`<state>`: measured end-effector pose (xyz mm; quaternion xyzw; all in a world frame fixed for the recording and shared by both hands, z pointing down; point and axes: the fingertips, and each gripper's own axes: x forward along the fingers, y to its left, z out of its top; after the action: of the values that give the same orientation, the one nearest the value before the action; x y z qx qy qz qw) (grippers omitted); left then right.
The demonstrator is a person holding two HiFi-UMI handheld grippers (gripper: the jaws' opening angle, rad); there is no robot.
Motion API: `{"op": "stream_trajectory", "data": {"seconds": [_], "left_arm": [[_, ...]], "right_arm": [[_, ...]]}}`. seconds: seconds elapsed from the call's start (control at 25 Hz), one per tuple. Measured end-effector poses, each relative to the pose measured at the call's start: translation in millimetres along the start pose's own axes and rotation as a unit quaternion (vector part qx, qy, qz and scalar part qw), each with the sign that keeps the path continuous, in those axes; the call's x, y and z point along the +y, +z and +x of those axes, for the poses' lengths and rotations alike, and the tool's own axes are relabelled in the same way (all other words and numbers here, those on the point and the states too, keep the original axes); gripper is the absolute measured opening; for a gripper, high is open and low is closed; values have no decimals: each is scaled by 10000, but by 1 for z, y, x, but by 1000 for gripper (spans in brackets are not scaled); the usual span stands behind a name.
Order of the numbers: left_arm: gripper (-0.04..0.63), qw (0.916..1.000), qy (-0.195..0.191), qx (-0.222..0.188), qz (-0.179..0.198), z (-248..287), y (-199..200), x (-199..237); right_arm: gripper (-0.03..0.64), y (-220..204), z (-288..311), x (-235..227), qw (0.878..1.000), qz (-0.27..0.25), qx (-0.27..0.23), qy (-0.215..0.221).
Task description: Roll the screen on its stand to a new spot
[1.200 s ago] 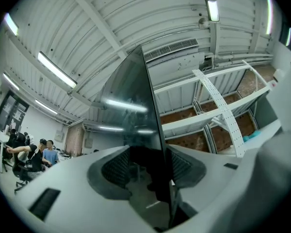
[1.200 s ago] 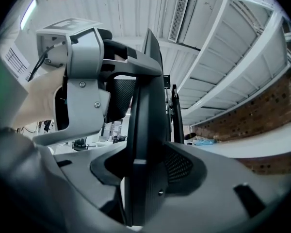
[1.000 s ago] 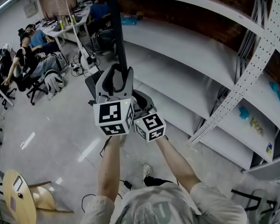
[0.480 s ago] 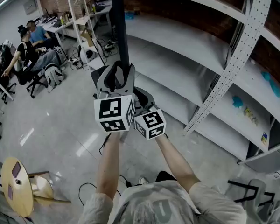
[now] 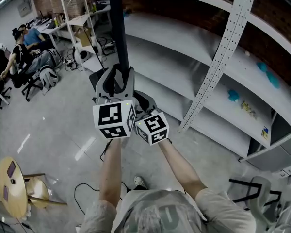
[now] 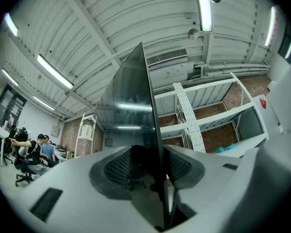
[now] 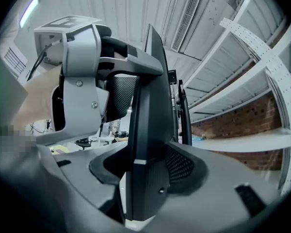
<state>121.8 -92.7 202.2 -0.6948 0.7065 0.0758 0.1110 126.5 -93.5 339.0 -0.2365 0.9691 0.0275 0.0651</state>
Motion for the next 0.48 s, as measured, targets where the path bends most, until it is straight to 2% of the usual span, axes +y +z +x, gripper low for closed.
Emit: {"op": "stream_trajectory", "data": {"seconds": [0.48], "left_arm": [[199,9999,1,-109,11,-52,21,-135]], "right_arm": [[219,20,-143,-16,9999,-12,-99,45]]}}
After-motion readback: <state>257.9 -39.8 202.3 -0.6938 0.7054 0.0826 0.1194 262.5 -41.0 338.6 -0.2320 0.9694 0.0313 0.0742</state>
